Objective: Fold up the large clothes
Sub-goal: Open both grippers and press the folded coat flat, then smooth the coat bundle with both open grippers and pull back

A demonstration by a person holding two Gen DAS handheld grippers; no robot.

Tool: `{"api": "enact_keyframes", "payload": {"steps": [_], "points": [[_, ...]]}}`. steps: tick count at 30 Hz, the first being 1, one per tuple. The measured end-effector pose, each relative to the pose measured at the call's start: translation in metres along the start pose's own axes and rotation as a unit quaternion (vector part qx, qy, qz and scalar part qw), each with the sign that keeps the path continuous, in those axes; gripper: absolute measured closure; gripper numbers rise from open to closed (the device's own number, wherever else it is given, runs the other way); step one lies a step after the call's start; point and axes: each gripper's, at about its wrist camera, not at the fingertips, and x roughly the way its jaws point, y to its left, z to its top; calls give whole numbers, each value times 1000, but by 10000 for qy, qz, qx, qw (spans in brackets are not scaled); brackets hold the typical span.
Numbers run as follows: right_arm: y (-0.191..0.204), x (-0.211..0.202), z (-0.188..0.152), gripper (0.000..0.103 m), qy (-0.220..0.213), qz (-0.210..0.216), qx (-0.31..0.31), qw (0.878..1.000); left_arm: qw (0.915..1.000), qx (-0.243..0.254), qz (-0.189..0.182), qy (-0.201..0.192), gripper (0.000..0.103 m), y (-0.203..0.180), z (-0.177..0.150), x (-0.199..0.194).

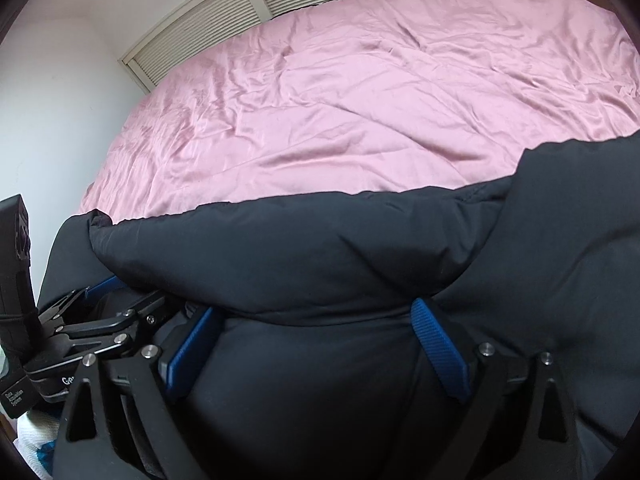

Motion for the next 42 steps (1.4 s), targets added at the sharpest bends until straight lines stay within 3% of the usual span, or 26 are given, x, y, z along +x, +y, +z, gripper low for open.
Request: {"api": "enact_keyframes", "payload": {"steps": [7,13,17,20,23,28,32,37,42], "points": [[0,11,1,6,183,-182,-6,9997,9995,80,118,282,1,-3,2,8],[-3,-23,9,7,365,-84,145,9992,9985,160,-97,513,1,4,5,-25],[-27,-46,8,7,378,-354,162,9985,9979,27,22,647,1,32,7,-42],[-56,-61,6,7,396,-649,357,9965,9965,-59,348,764,1,57,6,-50],[-82,-72,2,7,478,-993,447,9929,9905,-131,984,949,1,86,0,-53],[-123,-94,-10,7,554,-1486,719,9847,9860,-776,1074,1013,1,143,-15,-71],[-146,-115,-19,7,572,-1768,875,9787,9787,-1016,1540,896,1,174,-24,-92],[-146,-145,-23,7,220,-1654,973,9812,9833,-1201,1310,381,1,179,-28,-123],[-114,-154,-14,7,-140,-1239,739,9894,9904,-1182,705,123,1,153,-19,-122]]}}
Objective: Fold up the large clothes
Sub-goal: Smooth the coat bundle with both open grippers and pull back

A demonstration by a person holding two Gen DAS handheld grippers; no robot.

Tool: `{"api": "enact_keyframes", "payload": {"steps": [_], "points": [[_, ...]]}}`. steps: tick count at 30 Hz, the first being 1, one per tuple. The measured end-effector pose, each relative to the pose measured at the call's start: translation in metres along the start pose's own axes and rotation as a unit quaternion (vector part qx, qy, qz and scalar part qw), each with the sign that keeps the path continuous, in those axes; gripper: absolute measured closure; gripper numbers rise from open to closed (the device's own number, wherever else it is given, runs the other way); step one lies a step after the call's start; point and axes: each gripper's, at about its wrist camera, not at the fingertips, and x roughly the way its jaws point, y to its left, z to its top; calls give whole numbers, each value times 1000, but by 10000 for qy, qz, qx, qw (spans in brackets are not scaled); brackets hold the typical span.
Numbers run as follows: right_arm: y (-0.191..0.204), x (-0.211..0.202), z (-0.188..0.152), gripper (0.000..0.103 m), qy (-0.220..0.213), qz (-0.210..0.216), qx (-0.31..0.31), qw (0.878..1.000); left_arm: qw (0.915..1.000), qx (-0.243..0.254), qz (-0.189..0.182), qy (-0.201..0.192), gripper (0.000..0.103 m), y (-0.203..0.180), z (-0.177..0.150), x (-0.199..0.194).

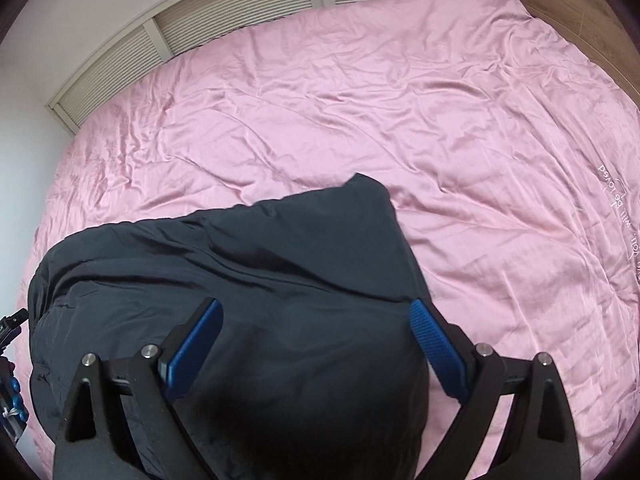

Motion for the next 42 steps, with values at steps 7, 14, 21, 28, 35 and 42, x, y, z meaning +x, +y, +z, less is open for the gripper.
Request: {"api": "enact_keyframes", "payload": {"steps": [7,14,21,28,35,42], "points": [[26,31,-12,7,205,419,-67,9989,9991,88,92,397,1,-12,-3,45],[-9,46,-18,7,304,118,213,9992,9987,-361,93,338,1,23,-1,42],[-3,6,-23,7,-32,322,-37,9995,9996,-177,-129,-198,1,15,-20,-3],[39,-36,-63,7,-294,743,-636,9948,9955,266,-739,-525,1,-21,-62,-39],[56,-50,-120,7,-108,791,-890,9928,9943,421,-844,-492,1,-28,-109,-56],[46,-56,-166,7,127,513,-911,9944,9963,283,-780,-217,1,-8,-149,-55]]}}
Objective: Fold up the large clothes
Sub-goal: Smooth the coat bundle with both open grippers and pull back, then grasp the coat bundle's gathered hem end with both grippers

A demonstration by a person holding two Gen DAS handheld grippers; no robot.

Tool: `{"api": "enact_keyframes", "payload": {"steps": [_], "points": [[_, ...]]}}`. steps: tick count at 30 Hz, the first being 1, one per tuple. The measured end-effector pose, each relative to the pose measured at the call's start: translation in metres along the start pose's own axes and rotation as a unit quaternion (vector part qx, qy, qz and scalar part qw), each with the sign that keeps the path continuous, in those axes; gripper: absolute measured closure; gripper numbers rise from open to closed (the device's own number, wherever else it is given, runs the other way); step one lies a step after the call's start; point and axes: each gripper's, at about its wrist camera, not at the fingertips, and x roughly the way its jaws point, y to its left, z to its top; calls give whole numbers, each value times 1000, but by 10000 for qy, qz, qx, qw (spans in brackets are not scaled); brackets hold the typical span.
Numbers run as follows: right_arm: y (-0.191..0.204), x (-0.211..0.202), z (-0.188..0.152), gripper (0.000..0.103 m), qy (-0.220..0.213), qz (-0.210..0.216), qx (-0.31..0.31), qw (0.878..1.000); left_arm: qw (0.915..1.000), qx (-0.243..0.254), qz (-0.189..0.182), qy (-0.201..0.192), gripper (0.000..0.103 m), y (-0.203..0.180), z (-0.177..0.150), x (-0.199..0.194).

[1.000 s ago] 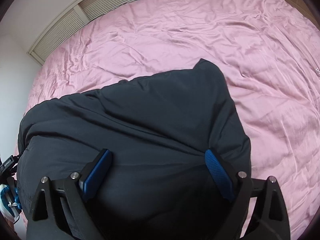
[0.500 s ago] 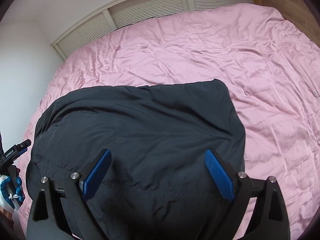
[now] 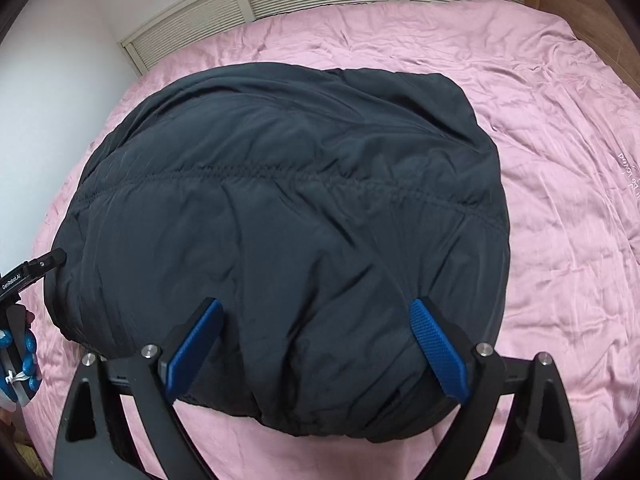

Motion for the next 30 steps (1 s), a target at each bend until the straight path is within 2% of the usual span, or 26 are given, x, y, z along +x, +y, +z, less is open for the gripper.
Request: {"api": "enact_keyframes", "payload": {"steps": [6,11,17,21,25,27,30], "points": [[-3,-28,-35,7,-23,-104,183,9998,9997,-109,-84,-198,1,9,-27,-35],[2,-54,-70,7,-65,-122,279,9995,9996,-17,-93,-271,1,8,-52,-56],[-4,-79,-97,7,-152,95,563,9983,9981,-363,-471,-162,1,40,-68,-66],[-32,-83,-83,7,-328,248,826,9957,9966,-558,-580,-170,1,72,-50,-62],[-74,-70,-48,7,-446,231,1170,9919,9942,-802,-698,-137,1,105,-15,-45],[-95,-56,-32,7,-382,339,1393,9889,9906,-975,-960,-49,1,120,2,-31],[-124,-26,-11,6,-269,696,1714,9824,9806,-1244,-1498,226,1,136,22,-1]]}}
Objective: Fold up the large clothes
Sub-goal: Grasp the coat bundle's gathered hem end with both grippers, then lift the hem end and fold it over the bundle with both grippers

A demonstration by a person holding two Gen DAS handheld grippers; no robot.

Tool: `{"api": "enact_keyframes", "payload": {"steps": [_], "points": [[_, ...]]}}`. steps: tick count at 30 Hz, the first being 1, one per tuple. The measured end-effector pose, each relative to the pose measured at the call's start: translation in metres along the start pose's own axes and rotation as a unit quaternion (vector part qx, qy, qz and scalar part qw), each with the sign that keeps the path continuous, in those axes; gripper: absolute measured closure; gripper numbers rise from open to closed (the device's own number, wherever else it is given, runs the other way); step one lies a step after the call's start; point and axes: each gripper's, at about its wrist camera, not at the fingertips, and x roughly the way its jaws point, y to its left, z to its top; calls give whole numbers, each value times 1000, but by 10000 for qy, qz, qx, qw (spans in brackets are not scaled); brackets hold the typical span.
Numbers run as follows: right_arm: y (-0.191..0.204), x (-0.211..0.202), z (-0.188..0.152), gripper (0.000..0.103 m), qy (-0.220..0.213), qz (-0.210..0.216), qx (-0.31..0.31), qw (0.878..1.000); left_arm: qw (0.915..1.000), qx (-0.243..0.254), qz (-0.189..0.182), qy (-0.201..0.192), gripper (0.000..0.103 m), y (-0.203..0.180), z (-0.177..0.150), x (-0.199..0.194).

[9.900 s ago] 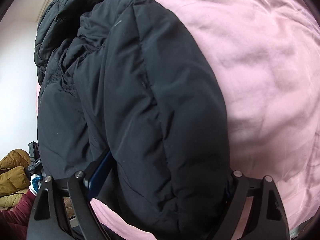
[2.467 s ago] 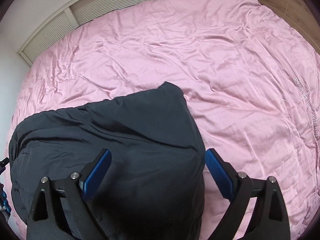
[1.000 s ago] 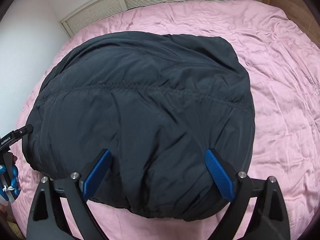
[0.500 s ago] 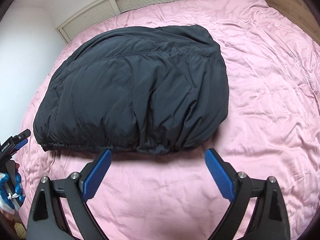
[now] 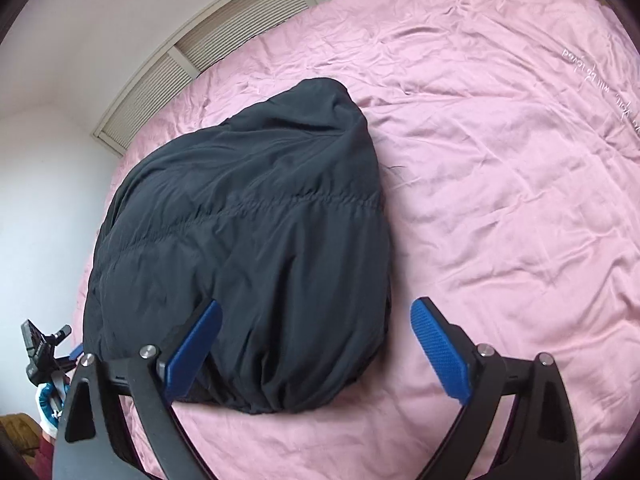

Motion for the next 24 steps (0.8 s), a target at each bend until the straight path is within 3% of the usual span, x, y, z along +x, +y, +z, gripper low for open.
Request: {"api": "enact_keyframes", "payload": {"steps": [4,9,14,24], "points": [[-26,43,24,5,234,642,390,9969,9986,-166,-350,358,1,15,21,39],[-35,99,40,0,674,1496,596,9846,9925,-399,-779,855,1,26,30,89],[-39,136,40,0,1031,1760,636,9769,9838,-547,-1224,1190,1,29,22,124],[-28,178,32,0,1263,2123,916,9647,9772,-686,-1589,1229,1,27,11,145]]}}
